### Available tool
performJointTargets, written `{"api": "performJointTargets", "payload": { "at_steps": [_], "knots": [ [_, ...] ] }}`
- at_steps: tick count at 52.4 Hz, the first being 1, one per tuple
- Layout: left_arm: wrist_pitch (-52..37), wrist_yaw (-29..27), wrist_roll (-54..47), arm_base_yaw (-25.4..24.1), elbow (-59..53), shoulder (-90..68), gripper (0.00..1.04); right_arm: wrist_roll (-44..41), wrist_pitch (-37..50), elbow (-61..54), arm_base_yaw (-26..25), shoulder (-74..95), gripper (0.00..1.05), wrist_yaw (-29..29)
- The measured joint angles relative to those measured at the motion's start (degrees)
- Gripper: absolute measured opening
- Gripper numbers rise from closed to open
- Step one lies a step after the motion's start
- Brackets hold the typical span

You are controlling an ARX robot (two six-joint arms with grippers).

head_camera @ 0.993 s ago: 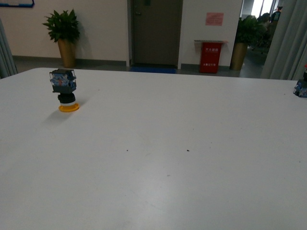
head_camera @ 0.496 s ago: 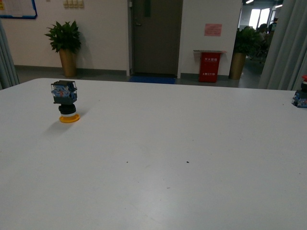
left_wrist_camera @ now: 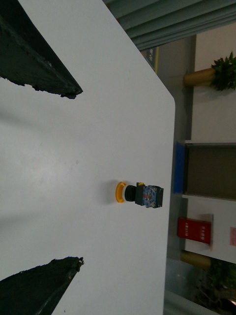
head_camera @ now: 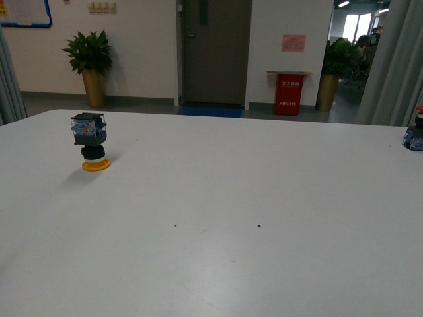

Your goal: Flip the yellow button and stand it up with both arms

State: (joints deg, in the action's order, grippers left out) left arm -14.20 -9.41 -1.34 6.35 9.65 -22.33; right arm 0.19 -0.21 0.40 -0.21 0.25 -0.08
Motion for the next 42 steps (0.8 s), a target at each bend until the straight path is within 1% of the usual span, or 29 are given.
{"api": "performJointTargets", "payload": {
  "at_steps": [4, 13, 22, 29, 33, 38, 42],
  "knots": [
    [-0.1, 2.3, -0.2, -1.6, 2.0, -3.5, 0.98, 0.0, 0.0, 0.0, 0.0, 0.0, 0.97, 0.0],
    [-3.8, 7.1, -0.4, -7.1, 7.6, -13.1, 0.98, 0.0, 0.0, 0.0, 0.0, 0.0, 0.97, 0.0],
    [-6.8, 9.5, -2.1, -7.4, 11.0, -19.0, 0.98, 0.0, 0.0, 0.0, 0.0, 0.0, 0.97, 0.0],
    [-9.3, 9.7, -3.1, -7.4, 13.4, -23.8, 0.98, 0.0, 0.0, 0.0, 0.0, 0.0, 0.97, 0.0],
    [-11.9, 9.2, -2.8, -8.3, 15.4, -28.6, 0.98, 0.0, 0.0, 0.0, 0.0, 0.0, 0.97, 0.0],
    [-14.8, 7.8, -0.3, -9.7, 18.4, -35.8, 0.98, 0.0, 0.0, 0.0, 0.0, 0.0, 0.97, 0.0],
    [-16.0, 7.4, 1.2, -9.7, 20.1, -39.7, 0.98, 0.0, 0.0, 0.0, 0.0, 0.0, 0.97, 0.0]
  ]
}}
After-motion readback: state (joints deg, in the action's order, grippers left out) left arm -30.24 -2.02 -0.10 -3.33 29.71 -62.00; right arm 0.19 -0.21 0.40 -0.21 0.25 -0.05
